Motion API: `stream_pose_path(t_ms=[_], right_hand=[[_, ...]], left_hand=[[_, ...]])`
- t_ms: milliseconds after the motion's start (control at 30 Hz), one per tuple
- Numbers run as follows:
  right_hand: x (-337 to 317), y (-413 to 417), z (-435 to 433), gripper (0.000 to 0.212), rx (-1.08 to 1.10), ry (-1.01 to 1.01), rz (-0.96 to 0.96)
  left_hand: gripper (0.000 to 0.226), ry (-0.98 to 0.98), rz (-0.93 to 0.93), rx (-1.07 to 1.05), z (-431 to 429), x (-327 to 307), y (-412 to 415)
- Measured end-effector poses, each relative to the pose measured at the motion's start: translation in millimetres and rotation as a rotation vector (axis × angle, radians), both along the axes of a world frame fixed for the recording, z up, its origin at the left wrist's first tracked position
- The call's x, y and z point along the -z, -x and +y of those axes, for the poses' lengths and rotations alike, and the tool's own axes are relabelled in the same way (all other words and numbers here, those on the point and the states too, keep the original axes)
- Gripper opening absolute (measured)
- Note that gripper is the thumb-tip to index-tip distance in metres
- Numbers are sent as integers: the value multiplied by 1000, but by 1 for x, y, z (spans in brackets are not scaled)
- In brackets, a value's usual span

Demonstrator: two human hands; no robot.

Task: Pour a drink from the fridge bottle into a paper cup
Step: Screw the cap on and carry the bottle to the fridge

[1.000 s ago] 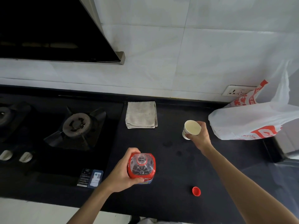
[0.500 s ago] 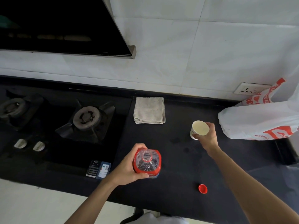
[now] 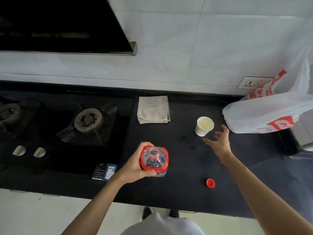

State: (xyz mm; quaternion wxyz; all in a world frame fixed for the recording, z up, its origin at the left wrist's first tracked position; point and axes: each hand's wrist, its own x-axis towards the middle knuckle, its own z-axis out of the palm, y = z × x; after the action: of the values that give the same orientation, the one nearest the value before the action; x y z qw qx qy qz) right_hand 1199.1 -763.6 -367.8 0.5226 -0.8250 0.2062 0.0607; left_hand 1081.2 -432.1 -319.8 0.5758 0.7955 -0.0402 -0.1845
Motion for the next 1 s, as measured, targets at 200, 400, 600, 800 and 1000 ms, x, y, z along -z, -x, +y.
stream_pose_path(t_ms=[200, 400, 600, 800, 1000], right_hand=[[4, 69, -17, 59, -169, 217, 19], [23, 129, -24, 50, -481, 524, 148], [32, 146, -11, 43, -456, 611, 175], [26, 139, 1, 18, -427, 530, 61], [-42, 108, 45, 17, -428, 197, -259]], left_hand=[[86, 1, -6, -16, 1, 5, 1], [85, 3, -32, -29, 1, 11, 2], [86, 26, -24, -25, 1, 12, 0], [84, 41, -41, -37, 1, 12, 2], [83, 57, -50, -46, 1, 9, 3]])
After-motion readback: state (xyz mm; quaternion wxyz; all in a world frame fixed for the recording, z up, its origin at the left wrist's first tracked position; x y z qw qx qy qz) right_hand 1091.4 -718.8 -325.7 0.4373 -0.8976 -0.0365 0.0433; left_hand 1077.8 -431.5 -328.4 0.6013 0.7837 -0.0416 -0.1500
